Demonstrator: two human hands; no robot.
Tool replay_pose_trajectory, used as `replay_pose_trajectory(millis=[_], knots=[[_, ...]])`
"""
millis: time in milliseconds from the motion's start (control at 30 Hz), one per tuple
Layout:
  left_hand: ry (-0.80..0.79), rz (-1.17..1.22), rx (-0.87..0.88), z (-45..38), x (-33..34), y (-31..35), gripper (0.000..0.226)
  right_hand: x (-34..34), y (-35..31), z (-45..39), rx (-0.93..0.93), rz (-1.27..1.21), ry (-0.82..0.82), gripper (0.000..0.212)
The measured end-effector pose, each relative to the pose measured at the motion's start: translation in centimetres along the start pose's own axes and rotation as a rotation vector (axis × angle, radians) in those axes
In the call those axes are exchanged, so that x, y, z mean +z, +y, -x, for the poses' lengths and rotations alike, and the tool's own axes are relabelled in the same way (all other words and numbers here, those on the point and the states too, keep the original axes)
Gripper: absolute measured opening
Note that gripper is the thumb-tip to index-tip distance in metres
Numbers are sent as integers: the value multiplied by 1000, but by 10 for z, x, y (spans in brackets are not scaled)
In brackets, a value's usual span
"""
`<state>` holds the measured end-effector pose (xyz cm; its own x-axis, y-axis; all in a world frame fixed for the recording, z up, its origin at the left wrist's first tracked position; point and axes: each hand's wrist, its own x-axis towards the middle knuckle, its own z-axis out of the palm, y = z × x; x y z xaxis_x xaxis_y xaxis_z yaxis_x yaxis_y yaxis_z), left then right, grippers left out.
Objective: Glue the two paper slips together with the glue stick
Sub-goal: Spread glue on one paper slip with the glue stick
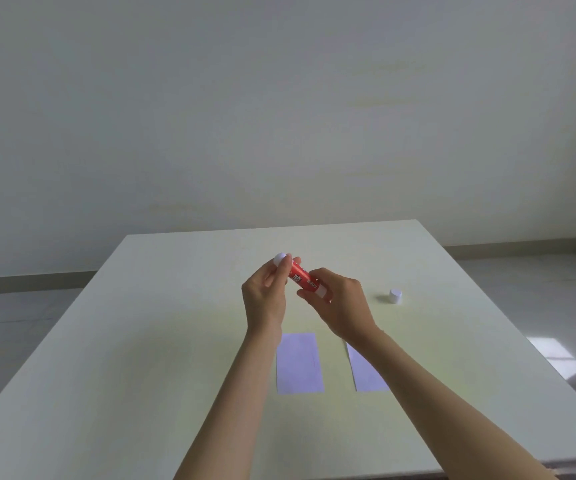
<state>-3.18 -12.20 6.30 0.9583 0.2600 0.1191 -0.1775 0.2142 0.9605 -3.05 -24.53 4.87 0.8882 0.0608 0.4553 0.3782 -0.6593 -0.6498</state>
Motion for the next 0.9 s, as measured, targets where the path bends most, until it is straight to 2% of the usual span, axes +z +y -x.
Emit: replay_pose_trajectory(millis=[233, 467, 533, 733, 900], knots=[[-13, 65, 17, -1, -5, -2, 19, -9, 1, -3, 77, -414, -291, 5], [-125, 92, 24, -3, -6, -5, 15, -9, 11, -1, 169, -795, -458, 23], [-171, 92, 30, -4, -7, -5, 19, -9, 13, 0, 183, -887, -510, 21], [-259, 97, -9, -4, -10, -9, 28, -5, 19, 3, 288, -1093, -643, 22], [-273, 108, -8, -5, -11, -14, 24, -4, 21, 3, 321, -1110, -694, 24]])
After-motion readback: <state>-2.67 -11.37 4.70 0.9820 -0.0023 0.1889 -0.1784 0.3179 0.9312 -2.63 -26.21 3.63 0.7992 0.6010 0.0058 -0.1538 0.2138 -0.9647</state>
